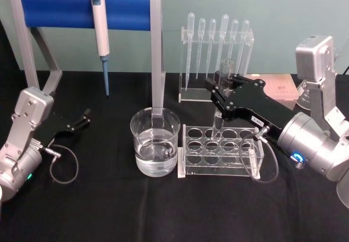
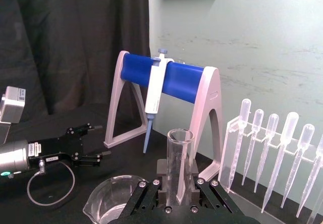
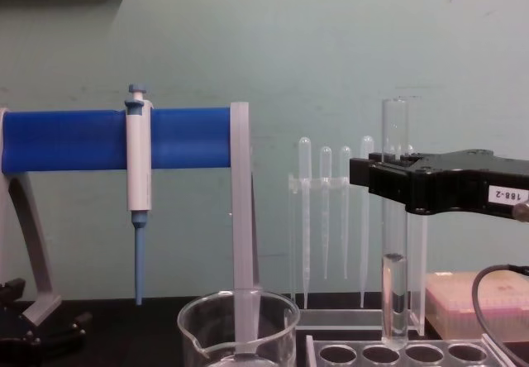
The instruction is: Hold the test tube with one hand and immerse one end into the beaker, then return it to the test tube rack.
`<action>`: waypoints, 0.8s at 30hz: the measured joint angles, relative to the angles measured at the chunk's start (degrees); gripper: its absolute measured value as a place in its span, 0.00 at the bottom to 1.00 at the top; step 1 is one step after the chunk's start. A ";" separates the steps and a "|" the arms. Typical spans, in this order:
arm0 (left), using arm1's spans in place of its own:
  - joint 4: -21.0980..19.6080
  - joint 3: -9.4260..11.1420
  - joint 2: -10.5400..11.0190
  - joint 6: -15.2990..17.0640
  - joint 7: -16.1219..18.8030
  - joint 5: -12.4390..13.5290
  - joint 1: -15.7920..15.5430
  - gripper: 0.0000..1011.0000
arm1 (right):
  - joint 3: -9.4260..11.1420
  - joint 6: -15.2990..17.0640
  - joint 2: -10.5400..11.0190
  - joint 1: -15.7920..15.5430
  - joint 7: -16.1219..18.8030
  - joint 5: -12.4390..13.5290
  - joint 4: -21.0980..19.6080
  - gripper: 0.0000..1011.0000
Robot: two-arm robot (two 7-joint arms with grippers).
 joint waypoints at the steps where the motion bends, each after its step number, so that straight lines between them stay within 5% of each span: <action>1: 0.00 0.00 0.00 0.00 0.00 0.00 0.00 0.99 | 0.00 0.00 0.00 0.00 0.00 0.00 0.00 0.23; 24: 0.00 0.00 0.00 0.00 0.00 0.00 0.00 0.99 | 0.00 0.00 0.00 0.00 0.00 0.00 0.00 0.23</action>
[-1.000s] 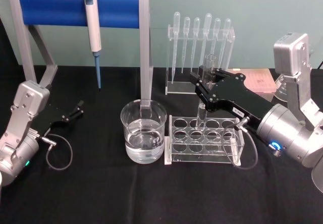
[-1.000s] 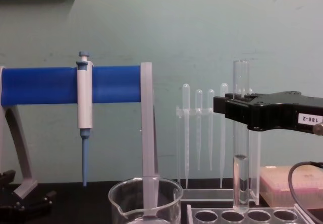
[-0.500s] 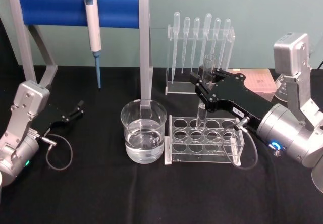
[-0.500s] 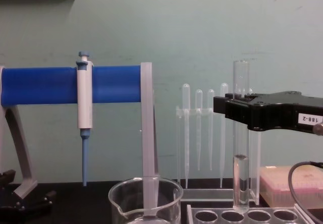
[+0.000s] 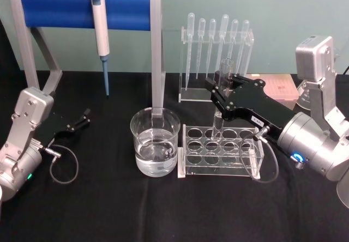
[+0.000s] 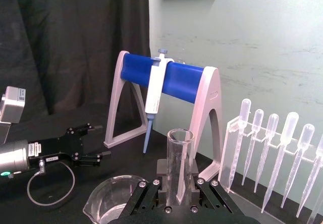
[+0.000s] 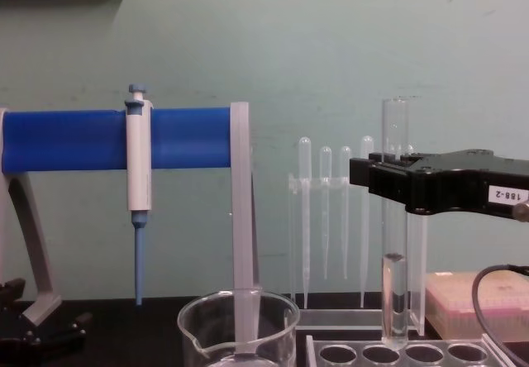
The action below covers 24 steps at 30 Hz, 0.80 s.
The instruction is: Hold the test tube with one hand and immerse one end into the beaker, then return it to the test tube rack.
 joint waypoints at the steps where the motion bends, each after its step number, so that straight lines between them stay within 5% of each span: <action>1: 0.00 0.01 0.00 0.00 0.00 0.00 0.00 0.99 | 0.00 0.00 0.00 0.00 0.00 0.00 0.00 0.23; 14: 0.00 0.00 0.00 0.00 0.00 0.00 0.00 0.99 | -0.50 1.18 -0.05 1.01 0.20 0.00 -0.60 0.23; 24: 0.00 0.00 0.00 0.00 0.00 0.00 0.00 0.99 | -4.08 2.76 -3.16 6.94 0.99 -0.23 -0.11 0.23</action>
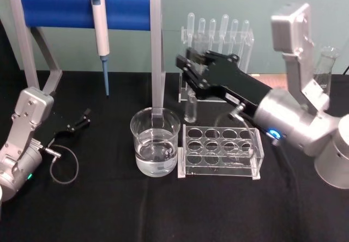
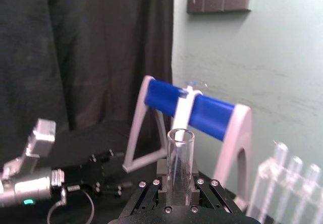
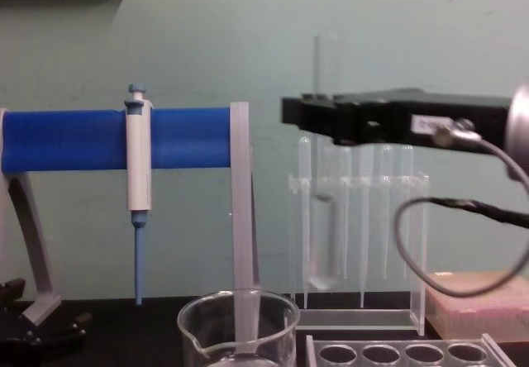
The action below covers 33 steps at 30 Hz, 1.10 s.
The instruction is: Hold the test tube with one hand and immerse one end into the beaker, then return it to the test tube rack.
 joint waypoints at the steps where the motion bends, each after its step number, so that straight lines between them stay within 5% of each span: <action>1: 0.00 0.00 0.00 0.00 0.00 0.00 0.00 0.99 | -0.30 0.06 -0.31 0.44 0.02 -0.02 0.19 0.23; 14: 0.00 0.00 0.00 0.00 0.00 0.00 0.00 0.99 | -5.91 -1.85 -5.52 5.46 0.43 -2.30 7.09 0.23; 33: 0.00 0.00 0.00 0.00 0.00 0.00 0.00 0.99 | -7.92 -8.89 -9.05 1.94 -0.27 -7.76 15.52 0.23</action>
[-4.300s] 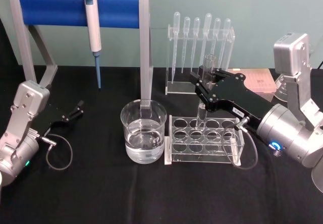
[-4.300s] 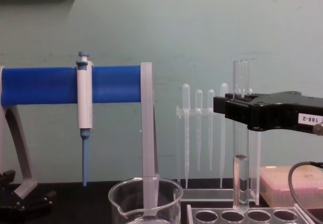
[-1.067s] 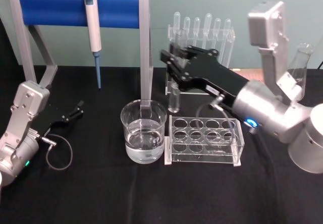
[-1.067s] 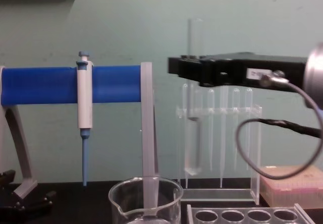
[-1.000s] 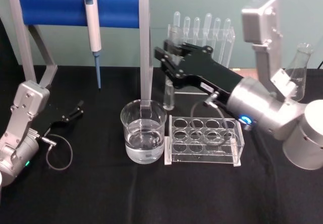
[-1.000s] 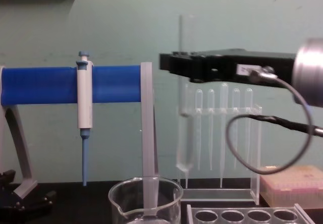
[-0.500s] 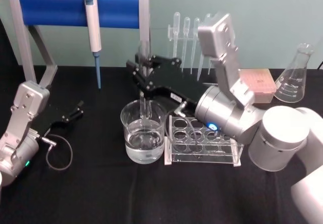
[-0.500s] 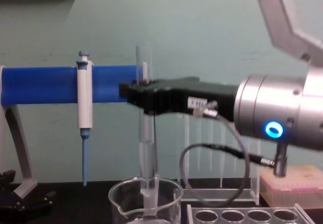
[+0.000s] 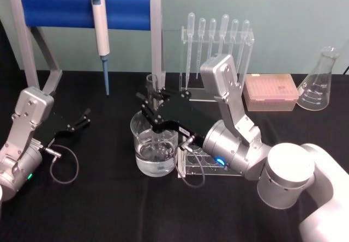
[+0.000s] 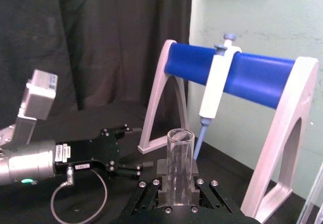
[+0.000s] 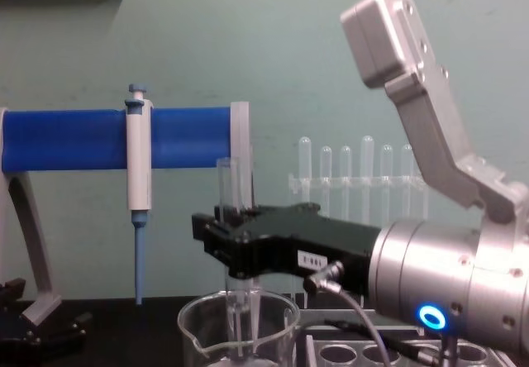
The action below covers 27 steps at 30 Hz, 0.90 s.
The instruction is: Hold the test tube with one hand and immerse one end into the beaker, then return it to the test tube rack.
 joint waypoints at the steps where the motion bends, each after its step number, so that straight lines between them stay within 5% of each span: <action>1: 0.00 0.00 0.00 0.00 0.00 0.00 0.00 0.99 | 0.07 -0.15 -0.14 -0.16 -0.08 -0.13 0.25 0.23; 27: 0.00 0.00 0.00 0.00 0.00 0.00 0.00 0.99 | 2.04 -3.74 -2.68 -2.25 1.16 -1.81 4.90 0.23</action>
